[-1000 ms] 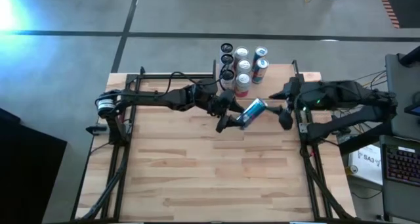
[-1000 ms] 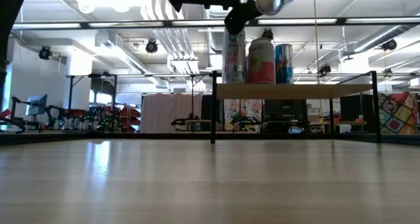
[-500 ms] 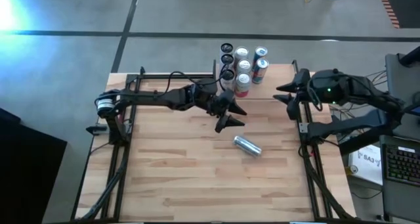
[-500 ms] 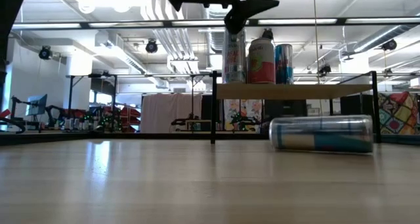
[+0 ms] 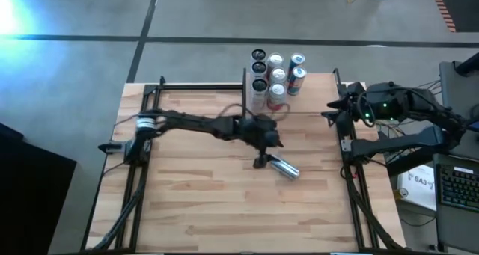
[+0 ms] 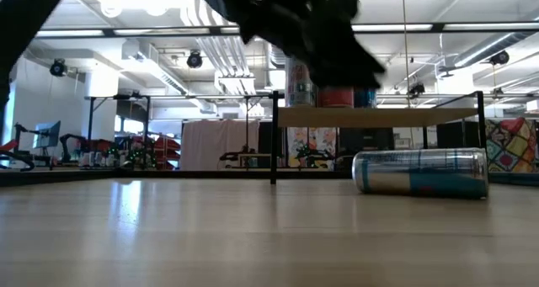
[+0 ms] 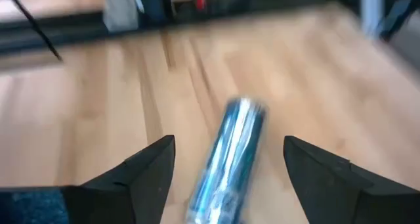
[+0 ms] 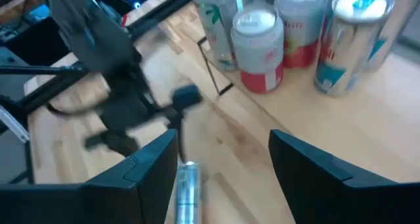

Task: Place canned beverage on shelf
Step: Put the blue soda can aligned with the other blue soda can on the shelf

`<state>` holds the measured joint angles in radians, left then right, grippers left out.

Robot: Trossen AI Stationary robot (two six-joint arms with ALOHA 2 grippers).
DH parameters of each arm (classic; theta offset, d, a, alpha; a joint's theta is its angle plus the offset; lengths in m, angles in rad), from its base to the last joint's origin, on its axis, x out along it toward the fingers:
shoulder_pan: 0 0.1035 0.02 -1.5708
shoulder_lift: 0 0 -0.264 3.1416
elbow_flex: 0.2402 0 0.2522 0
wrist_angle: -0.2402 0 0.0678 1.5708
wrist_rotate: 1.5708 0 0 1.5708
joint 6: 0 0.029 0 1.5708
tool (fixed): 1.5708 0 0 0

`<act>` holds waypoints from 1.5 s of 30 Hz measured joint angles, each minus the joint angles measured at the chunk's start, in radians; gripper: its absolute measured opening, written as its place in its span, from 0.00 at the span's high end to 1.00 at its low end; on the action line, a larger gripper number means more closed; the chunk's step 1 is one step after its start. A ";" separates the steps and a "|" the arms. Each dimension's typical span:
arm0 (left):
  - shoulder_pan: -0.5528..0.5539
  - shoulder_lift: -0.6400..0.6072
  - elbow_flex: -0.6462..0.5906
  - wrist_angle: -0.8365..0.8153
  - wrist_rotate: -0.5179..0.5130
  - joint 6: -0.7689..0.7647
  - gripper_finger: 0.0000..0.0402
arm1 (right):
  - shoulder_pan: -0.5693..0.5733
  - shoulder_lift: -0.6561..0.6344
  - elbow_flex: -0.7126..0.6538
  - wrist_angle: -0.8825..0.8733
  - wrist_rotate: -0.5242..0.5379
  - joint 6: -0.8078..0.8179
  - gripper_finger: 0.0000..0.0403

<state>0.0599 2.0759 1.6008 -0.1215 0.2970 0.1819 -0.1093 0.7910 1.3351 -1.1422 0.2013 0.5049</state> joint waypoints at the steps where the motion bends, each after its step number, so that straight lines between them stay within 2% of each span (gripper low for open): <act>1: -0.002 0.039 0.038 -0.040 -0.003 0.026 0.35 | 0.000 0.000 -0.003 -0.005 -0.008 0.022 0.43; 4: -0.013 0.148 0.177 -0.207 -0.022 0.099 0.33 | 0.000 0.000 -0.010 -0.023 -0.050 0.082 0.41; 9: -0.029 0.322 0.461 -0.509 -0.155 0.249 0.31 | 0.000 0.001 -0.010 -0.052 -0.074 0.124 0.40; 14: -0.047 0.501 0.754 -0.753 -0.179 0.307 0.30 | 0.000 0.000 -0.010 -0.057 -0.074 0.124 0.40; 15: -0.050 0.519 0.759 -0.747 -0.188 0.308 0.30 | 0.000 0.000 -0.010 -0.057 -0.074 0.124 0.39; 19: -0.059 0.495 0.651 -0.675 -0.283 0.270 0.31 | 0.000 -0.003 -0.011 -0.059 -0.071 0.123 0.40; 21: -0.059 0.491 0.642 -0.681 -0.289 0.224 0.33 | 0.000 -0.006 -0.011 -0.063 -0.070 0.123 0.40; 27: -0.057 0.489 0.684 -0.673 -0.233 0.163 0.54 | 0.000 -0.013 -0.012 -0.079 -0.033 0.111 0.42; 32: -0.046 0.482 0.756 -0.648 -0.183 0.078 0.55 | 0.000 -0.020 -0.012 -0.080 -0.018 0.111 0.43; 39: -0.020 0.369 0.740 -0.692 -0.123 0.027 0.55 | 0.000 -0.036 -0.012 -0.071 -0.017 0.110 0.43; 45: 0.011 0.255 0.727 -0.738 0.001 0.011 0.55 | 0.000 -0.079 -0.018 0.035 -0.019 0.087 0.43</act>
<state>0.0705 2.3309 2.3280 -0.8592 0.2983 0.1925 -0.1093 0.7120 1.3172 -1.1067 0.1825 0.5915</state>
